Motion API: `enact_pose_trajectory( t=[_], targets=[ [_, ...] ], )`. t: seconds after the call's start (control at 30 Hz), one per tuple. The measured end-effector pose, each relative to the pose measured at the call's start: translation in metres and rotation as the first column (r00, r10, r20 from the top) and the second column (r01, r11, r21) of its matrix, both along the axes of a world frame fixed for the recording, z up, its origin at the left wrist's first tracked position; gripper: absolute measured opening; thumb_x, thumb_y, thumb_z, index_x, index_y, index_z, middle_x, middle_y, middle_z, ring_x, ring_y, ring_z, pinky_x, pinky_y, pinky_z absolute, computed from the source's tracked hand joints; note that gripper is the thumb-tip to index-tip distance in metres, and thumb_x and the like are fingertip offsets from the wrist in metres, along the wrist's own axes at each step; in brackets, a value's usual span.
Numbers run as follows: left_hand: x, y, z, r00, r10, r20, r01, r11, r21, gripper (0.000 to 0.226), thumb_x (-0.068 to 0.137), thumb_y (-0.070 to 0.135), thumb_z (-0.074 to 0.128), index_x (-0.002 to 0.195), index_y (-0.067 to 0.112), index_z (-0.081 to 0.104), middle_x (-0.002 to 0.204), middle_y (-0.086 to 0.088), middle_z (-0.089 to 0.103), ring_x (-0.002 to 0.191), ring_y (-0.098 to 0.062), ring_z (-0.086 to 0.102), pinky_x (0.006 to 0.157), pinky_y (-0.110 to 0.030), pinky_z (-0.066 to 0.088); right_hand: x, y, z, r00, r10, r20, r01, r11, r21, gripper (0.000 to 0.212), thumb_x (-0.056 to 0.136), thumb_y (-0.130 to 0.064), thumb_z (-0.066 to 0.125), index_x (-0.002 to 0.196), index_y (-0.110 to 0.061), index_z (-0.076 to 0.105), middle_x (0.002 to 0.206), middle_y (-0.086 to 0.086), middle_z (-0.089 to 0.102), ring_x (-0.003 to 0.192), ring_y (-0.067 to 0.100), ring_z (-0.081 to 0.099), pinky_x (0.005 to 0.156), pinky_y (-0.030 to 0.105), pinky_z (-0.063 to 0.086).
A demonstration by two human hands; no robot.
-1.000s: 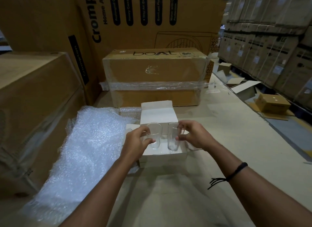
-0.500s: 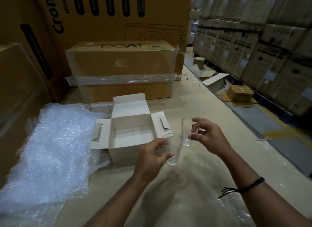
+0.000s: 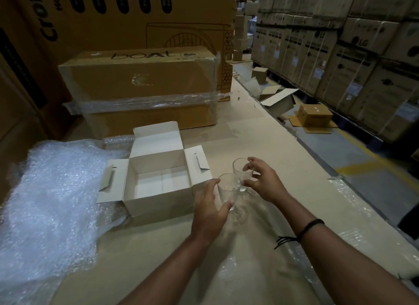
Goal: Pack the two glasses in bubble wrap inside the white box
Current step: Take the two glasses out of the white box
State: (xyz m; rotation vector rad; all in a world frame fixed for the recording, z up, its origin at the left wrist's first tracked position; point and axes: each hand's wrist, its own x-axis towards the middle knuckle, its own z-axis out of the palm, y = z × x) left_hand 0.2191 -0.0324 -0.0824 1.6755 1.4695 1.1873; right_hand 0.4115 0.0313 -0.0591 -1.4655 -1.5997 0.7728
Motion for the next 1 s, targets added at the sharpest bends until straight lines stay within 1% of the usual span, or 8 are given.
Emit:
enact_pose_trajectory(
  t=[0.13,0.37,0.57,0.7,0.8,0.87,0.93,1.0],
  targets=[
    [0.01,-0.009,0.0,0.968,0.102,0.231,-0.081,0.992,-0.098,0.067,0.077,0.026,0.081,0.135,0.026,0.047,0.133,0.01,0.053,0.124,-0.003,0.049,0.103,-0.026,0.043,0.008,-0.004,0.002,0.992,-0.026,-0.126,0.024,1.0,-0.017,0.064,0.071,-0.013,0.086,0.125,-0.02,0.052,0.124,-0.007,0.056,0.108,0.009,0.059,0.088,0.025,0.053],
    [0.03,0.003,0.002,0.941,0.146,0.305,-0.11,0.985,-0.132,0.062,0.079,0.014,0.079,0.134,0.015,0.053,0.13,0.001,0.06,0.118,-0.011,0.057,0.1,-0.022,0.046,0.004,0.007,0.001,0.996,-0.009,-0.088,0.01,1.0,0.008,0.049,0.074,-0.016,0.084,0.116,-0.017,0.058,0.117,-0.002,0.063,0.102,0.01,0.064,0.075,0.012,0.053],
    [0.03,0.003,0.003,0.953,0.141,0.27,-0.107,0.985,-0.137,0.068,0.08,0.019,0.079,0.14,0.014,0.047,0.136,0.002,0.053,0.121,-0.007,0.05,0.101,-0.021,0.042,0.01,0.011,0.0,0.998,0.043,-0.039,-0.044,0.999,-0.013,0.054,0.073,-0.011,0.084,0.119,-0.02,0.056,0.122,-0.006,0.059,0.109,0.014,0.062,0.081,0.018,0.054],
    [0.01,-0.011,0.005,0.949,0.179,0.258,-0.141,0.977,-0.16,0.068,0.077,0.021,0.081,0.138,0.016,0.051,0.13,0.012,0.053,0.121,-0.003,0.049,0.102,-0.018,0.041,0.016,0.005,0.027,0.993,0.021,0.119,-0.025,0.999,0.03,0.067,0.076,-0.01,0.081,0.135,-0.021,0.05,0.133,-0.004,0.053,0.112,0.01,0.054,0.092,0.028,0.048],
    [-0.024,-0.028,0.011,0.961,0.225,0.159,-0.22,0.974,-0.048,0.048,0.081,0.018,0.078,0.126,0.022,0.061,0.12,0.012,0.061,0.113,-0.003,0.058,0.093,-0.011,0.045,-0.005,-0.011,0.062,0.986,-0.057,0.155,0.022,0.976,0.218,0.053,0.083,-0.015,0.076,0.131,-0.021,0.055,0.132,-0.001,0.056,0.111,0.008,0.052,0.095,0.029,0.046],
    [-0.058,-0.038,0.013,0.966,0.257,0.031,-0.259,0.958,0.127,0.039,0.083,0.017,0.075,0.119,0.025,0.064,0.118,0.01,0.063,0.111,-0.005,0.058,0.095,-0.019,0.048,-0.041,-0.029,0.074,0.978,0.028,0.207,-0.091,0.949,0.301,0.046,0.084,-0.018,0.074,0.128,-0.019,0.059,0.131,0.001,0.058,0.117,0.013,0.053,0.101,0.033,0.044],
    [-0.095,-0.042,0.01,0.917,0.353,-0.184,-0.29,0.909,0.299,0.037,0.083,0.022,0.07,0.119,0.021,0.066,0.127,0.003,0.062,0.124,-0.016,0.053,0.106,-0.036,0.041,-0.084,-0.047,0.067,0.934,0.165,0.316,-0.246,0.939,0.239,0.048,0.087,-0.023,0.072,0.132,-0.021,0.057,0.14,0.0,0.053,0.128,0.016,0.047,0.108,0.032,0.036],
    [-0.135,-0.042,0.005,0.793,0.455,-0.405,-0.327,0.879,0.347,0.05,0.08,0.03,0.065,0.13,0.019,0.06,0.142,-0.002,0.052,0.137,-0.024,0.04,0.113,-0.046,0.025,-0.125,-0.057,0.048,0.849,0.268,0.455,-0.354,0.928,0.114,0.058,0.089,-0.031,0.068,0.142,-0.026,0.046,0.152,-0.002,0.039,0.138,0.017,0.036,0.113,0.031,0.027]
  ],
)
